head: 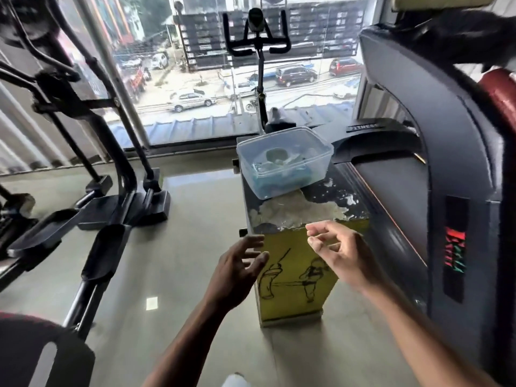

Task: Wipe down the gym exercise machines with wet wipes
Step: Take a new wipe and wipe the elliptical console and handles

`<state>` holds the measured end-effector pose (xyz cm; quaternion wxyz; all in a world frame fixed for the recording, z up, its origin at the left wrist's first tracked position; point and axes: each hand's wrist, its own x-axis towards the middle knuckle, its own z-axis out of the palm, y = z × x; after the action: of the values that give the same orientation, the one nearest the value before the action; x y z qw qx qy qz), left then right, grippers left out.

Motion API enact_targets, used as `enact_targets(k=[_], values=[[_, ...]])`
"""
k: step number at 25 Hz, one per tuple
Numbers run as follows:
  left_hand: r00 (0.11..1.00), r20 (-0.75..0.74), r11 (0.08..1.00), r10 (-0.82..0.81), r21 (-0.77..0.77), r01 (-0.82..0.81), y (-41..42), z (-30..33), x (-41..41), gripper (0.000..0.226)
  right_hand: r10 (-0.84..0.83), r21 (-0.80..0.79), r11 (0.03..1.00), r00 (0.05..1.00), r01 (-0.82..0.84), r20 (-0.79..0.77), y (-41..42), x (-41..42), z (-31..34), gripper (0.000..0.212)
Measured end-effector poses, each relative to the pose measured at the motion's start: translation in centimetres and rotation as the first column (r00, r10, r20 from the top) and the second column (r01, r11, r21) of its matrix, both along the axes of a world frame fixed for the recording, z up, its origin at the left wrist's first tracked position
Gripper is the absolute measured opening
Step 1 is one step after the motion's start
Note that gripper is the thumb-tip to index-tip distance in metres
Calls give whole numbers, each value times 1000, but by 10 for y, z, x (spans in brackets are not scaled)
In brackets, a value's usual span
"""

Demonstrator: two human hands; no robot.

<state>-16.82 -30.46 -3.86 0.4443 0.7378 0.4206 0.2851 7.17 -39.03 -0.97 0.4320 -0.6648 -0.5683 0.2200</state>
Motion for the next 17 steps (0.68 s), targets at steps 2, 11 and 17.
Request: enact_targets(k=[2,11,17], values=[[1000,7,1000,-3,22,3,41,-9,14,26,15,-8,1000,1000,-15,-5,45,12,-5,27],[999,32,905,12,425,-25,235,10,76,28,-186,-4,983,982,186,24,208,76,18,23],[887,-431,712,-168,569,412,311,29,123,33,-169,-75,974,902,216,396,300,95,22,23]])
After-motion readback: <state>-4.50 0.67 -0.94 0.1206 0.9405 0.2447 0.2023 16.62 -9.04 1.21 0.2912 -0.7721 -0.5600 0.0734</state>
